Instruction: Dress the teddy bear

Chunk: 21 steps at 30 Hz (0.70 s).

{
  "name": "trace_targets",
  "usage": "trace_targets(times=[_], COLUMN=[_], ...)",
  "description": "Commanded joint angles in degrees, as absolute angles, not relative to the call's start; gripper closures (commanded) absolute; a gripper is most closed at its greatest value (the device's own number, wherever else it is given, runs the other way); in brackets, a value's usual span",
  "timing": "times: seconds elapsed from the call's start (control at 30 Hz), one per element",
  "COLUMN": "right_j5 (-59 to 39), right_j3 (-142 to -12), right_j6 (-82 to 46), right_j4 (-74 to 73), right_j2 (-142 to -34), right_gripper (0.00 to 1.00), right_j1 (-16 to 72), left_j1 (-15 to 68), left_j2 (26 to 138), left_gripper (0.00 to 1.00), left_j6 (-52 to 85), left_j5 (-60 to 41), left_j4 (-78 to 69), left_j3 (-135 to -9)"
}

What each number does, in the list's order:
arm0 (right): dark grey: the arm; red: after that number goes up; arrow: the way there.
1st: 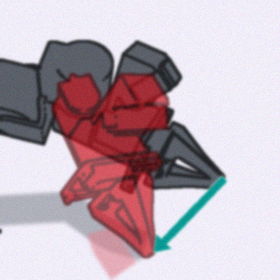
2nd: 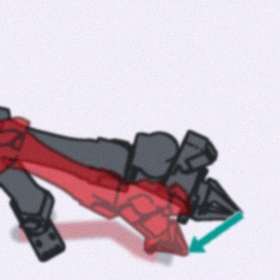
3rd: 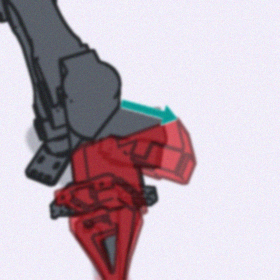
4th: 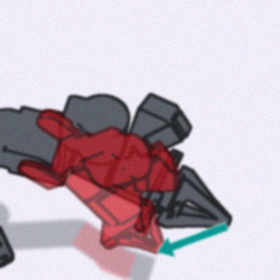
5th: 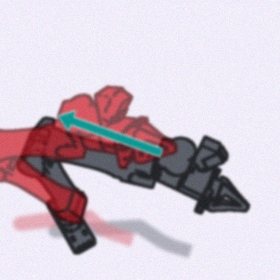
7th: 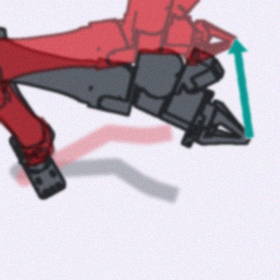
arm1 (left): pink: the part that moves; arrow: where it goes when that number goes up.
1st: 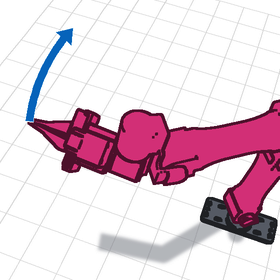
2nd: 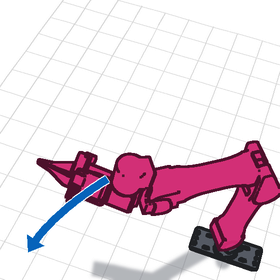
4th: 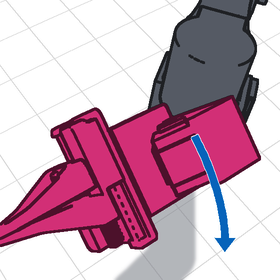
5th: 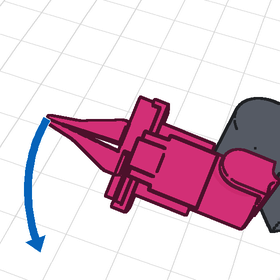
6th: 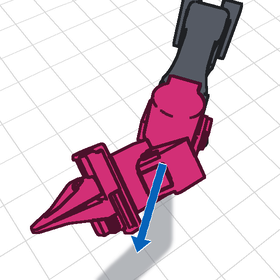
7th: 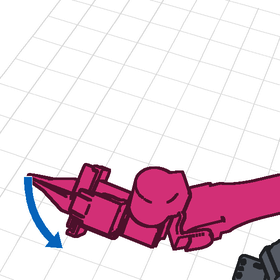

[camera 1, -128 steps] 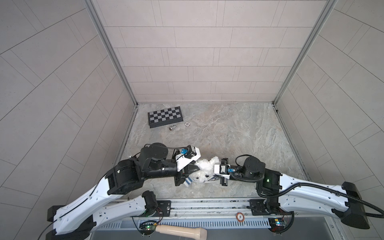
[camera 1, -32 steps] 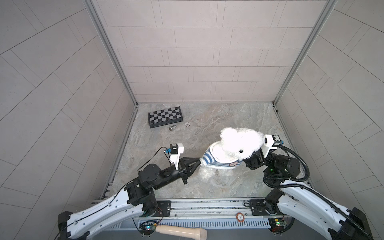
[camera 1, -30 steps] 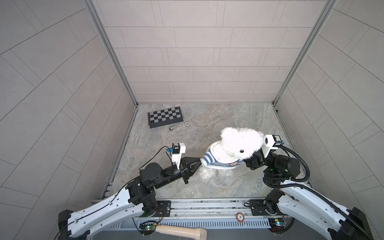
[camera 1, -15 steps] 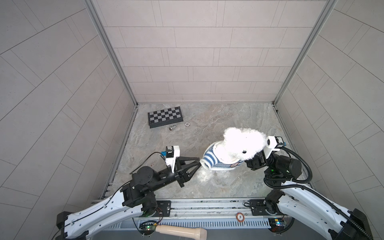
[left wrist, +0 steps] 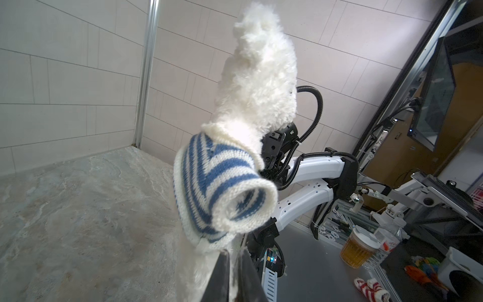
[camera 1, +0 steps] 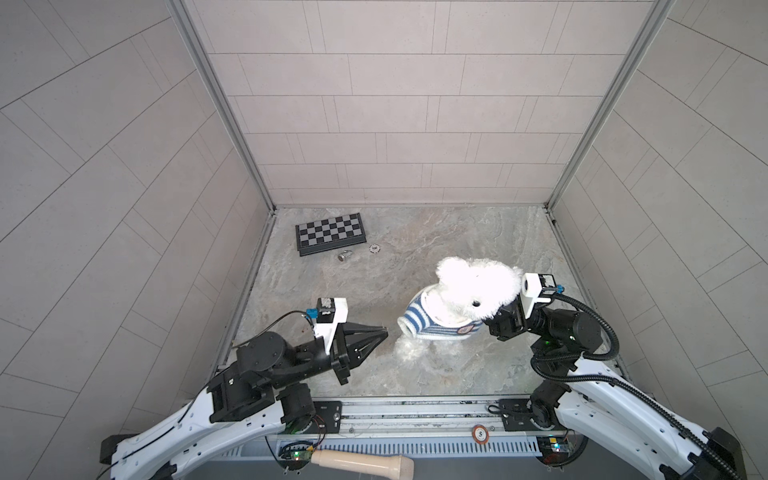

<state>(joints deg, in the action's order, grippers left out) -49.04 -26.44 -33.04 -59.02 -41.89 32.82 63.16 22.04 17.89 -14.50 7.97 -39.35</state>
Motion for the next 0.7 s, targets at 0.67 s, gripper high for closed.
trace_targets(times=[0.67], right_j5=[-47.8], right_j3=[-28.3], right_j6=[-30.9], right_j4=[-57.8], right_j2=[-40.4], right_gripper=[1.00], right_j1=[32.7], left_j1=[63.4], left_j2=[35.8], left_gripper=[0.77], left_j6=[5.5], left_j5=[-9.4], left_j4=[9.4], left_j3=[-47.8])
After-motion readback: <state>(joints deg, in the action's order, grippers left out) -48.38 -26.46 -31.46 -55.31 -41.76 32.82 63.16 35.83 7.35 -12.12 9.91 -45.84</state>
